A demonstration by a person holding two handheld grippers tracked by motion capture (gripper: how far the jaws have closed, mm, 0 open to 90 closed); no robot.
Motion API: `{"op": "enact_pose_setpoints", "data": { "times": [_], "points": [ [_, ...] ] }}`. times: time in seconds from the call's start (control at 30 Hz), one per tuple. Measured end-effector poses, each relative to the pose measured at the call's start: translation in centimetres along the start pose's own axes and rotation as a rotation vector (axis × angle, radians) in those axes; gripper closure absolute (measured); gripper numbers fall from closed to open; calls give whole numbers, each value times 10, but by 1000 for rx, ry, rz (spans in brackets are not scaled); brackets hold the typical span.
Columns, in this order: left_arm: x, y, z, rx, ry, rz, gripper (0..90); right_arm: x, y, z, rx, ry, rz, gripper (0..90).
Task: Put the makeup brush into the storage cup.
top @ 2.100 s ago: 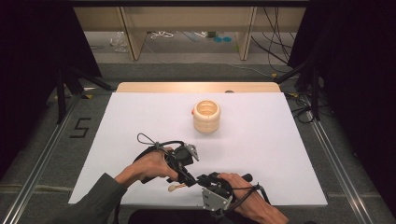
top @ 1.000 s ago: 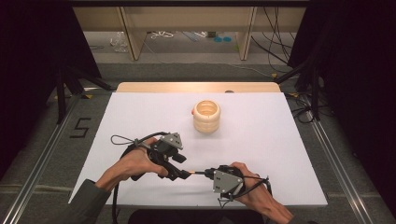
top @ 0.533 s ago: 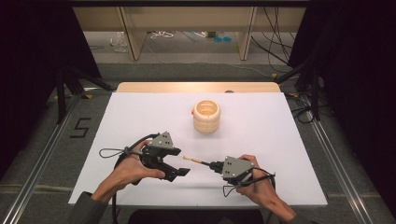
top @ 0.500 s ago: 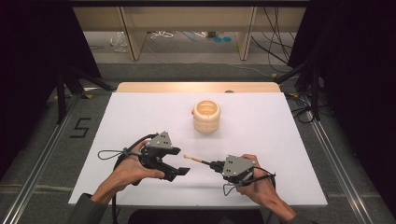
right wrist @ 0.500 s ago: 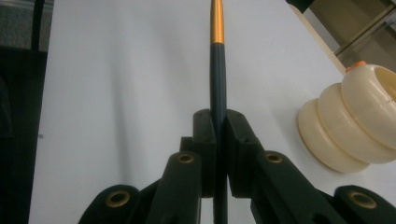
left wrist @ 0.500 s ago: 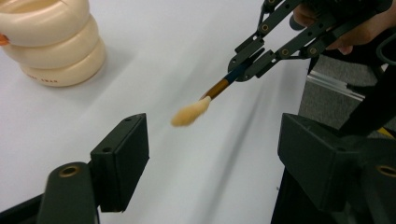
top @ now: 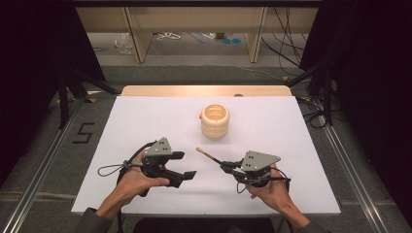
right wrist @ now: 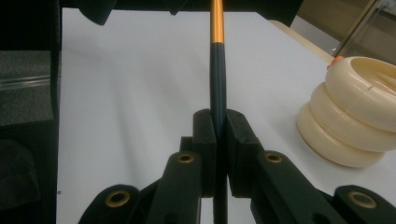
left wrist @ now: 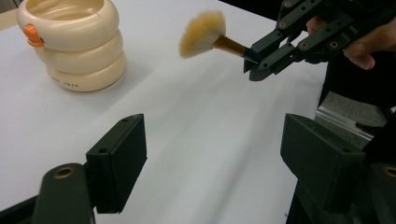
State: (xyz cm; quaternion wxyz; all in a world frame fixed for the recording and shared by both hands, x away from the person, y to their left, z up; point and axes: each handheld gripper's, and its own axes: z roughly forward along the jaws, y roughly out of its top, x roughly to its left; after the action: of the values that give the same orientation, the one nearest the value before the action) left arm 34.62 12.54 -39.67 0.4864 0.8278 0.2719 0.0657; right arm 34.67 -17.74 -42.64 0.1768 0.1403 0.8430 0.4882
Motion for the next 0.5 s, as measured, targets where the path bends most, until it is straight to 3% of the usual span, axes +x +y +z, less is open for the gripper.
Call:
{"op": "enact_pose_setpoints", "data": {
  "times": [0.03, 0.2, 0.3, 0.33, 0.5],
  "points": [
    [-1, -1, 1, -12, 16, -7, 227, -1, 0, 0, -6, -1, 8, 844],
    [-2, -5, 3, -26, 0, -13, 229, -1, 0, 0, -15, -1, 20, 843],
    [-3, -7, 5, -36, 22, -28, 232, -1, 0, 0, -20, 2, 29, 844],
    [-2, -7, 6, -49, 11, -33, 233, -1, 0, 0, -23, 1, 30, 843],
    [-3, -9, 7, -83, 17, -76, 241, -2, 0, 0, -44, 4, 47, 843]
  ]
}}
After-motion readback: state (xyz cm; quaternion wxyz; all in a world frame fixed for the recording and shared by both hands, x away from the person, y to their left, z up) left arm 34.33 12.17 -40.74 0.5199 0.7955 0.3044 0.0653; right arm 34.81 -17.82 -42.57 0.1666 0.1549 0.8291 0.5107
